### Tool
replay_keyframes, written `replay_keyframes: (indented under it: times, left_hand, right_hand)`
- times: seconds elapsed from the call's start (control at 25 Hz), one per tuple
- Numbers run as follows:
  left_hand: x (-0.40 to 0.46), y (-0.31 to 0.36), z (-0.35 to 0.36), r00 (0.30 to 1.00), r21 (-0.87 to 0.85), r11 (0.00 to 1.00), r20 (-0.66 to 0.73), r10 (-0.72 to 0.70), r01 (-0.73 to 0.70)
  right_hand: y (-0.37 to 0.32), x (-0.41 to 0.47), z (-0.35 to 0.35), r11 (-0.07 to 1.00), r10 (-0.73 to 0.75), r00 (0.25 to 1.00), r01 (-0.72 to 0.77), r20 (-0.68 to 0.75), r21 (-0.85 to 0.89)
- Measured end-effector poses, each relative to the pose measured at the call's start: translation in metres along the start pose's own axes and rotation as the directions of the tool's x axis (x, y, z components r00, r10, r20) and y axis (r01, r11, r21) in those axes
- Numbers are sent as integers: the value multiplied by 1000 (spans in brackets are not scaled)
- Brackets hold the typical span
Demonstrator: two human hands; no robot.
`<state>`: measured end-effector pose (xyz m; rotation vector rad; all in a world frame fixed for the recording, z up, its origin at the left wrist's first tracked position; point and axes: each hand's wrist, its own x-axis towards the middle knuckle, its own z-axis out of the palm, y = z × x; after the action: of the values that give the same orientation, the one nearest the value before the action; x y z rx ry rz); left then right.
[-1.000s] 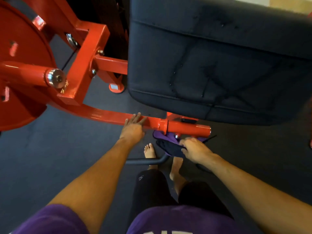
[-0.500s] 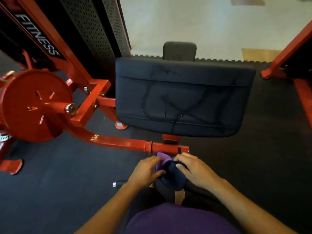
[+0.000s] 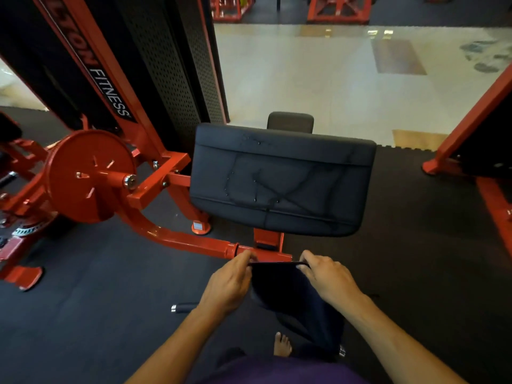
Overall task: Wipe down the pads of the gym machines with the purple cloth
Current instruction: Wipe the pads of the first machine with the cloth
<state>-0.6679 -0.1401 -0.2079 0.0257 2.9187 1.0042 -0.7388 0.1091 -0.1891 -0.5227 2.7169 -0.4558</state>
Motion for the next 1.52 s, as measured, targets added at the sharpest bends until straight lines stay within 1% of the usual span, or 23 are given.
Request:
replay_keyframes:
  times: [0.04, 0.12, 0.16, 0.24, 0.32, 0.4, 0.48, 0.56, 0.64, 0.68, 0.72, 0.76, 0.8, 0.84, 0.88, 0.96, 1.04, 1.08, 1.12, 1.2, 1.28, 1.4, 1.52]
  left_hand:
    - [-8, 5, -2, 1000, 34, 999, 2, 16, -16]
    - [-30, 13, -1, 991, 152, 980, -7, 133, -130]
    - [-41, 15, 2, 982, 199, 962, -6, 191, -186]
    - [-63, 19, 8, 976, 200, 958, -34, 214, -204]
    - [-92, 31, 21, 984, 104, 987, -112, 137, -126]
    - [-118, 50, 38, 983, 2, 1000, -184, 15, -15]
    - [-140, 73, 57, 972, -63, 992, -202, -121, 110]
    - [-150, 92, 72, 959, -61, 980, -200, -200, 192]
    - [-151, 107, 83, 955, -34, 978, -211, -207, 204]
    - [-151, 111, 87, 957, -27, 981, -217, -191, 190]
    - [-149, 110, 90, 959, -23, 984, -222, -176, 175]
    - [-148, 111, 91, 964, -12, 988, -215, -156, 157]
    - [-145, 111, 92, 969, 5, 990, -205, -135, 139]
    - [-143, 111, 92, 972, 23, 992, -204, -113, 120]
    - [-140, 115, 93, 974, 40, 994, -206, -91, 101]
    - [-134, 123, 94, 976, 60, 995, -210, -60, 74]
    - [-122, 134, 100, 972, 119, 991, -235, -30, 59]
    - [-110, 143, 107, 968, 160, 986, -250, -14, 55]
    - [-100, 153, 113, 966, 192, 980, -259, -6, 58]
    - [-77, 180, 127, 966, 220, 973, -258, -12, 71]
    - [-44, 218, 143, 966, 212, 974, -256, -17, 74]
    - [13, 266, 162, 980, 170, 985, -192, 48, -15]
    - [60, 297, 171, 984, 62, 992, -135, 119, -111]
  right_hand:
    - [1, -5, -1, 998, 31, 1000, -31, 2, 47]
    - [-3, -22, -4, 970, 88, 996, -78, -33, 230]
    - [-8, -30, -8, 938, 120, 991, -96, -54, 332]
    - [-22, -46, -17, 857, 164, 983, -100, -84, 505]
    - [-38, -64, -26, 761, 189, 978, -87, -91, 643]
    - [-50, -79, -29, 618, 222, 974, -103, -48, 779]
    - [-59, -99, -29, 490, 234, 972, -113, -5, 864]
    - [-63, -120, -29, 421, 243, 970, -114, 8, 900]
    - [-55, -138, -30, 398, 241, 971, -111, 13, 911]
    - [-46, -148, -31, 409, 223, 975, -106, 13, 906]
    - [-35, -153, -32, 464, 198, 980, -94, 0, 881]
    - [-20, -159, -35, 569, 173, 985, -75, -30, 819]
    - [-5, -163, -38, 691, 140, 988, -51, -64, 721]
    - [9, -166, -40, 786, 101, 991, -25, -88, 618]
    - [25, -168, -41, 838, 64, 993, 1, -101, 546]
    - [53, -170, -44, 885, 9, 992, 49, -122, 463]
    - [81, -169, -52, 919, -46, 982, 112, -181, 377]
    - [103, -167, -59, 916, -63, 976, 139, -206, 376]
    - [122, -166, -67, 903, -68, 975, 150, -213, 402]
    - [161, -165, -86, 864, -47, 984, 127, -174, 487]
    - [208, -164, -108, 860, -19, 988, 95, -155, 501]
    - [270, -155, -137, 866, 12, 992, 54, -129, 497]
    - [318, -139, -163, 908, -31, 995, 69, -97, 412]
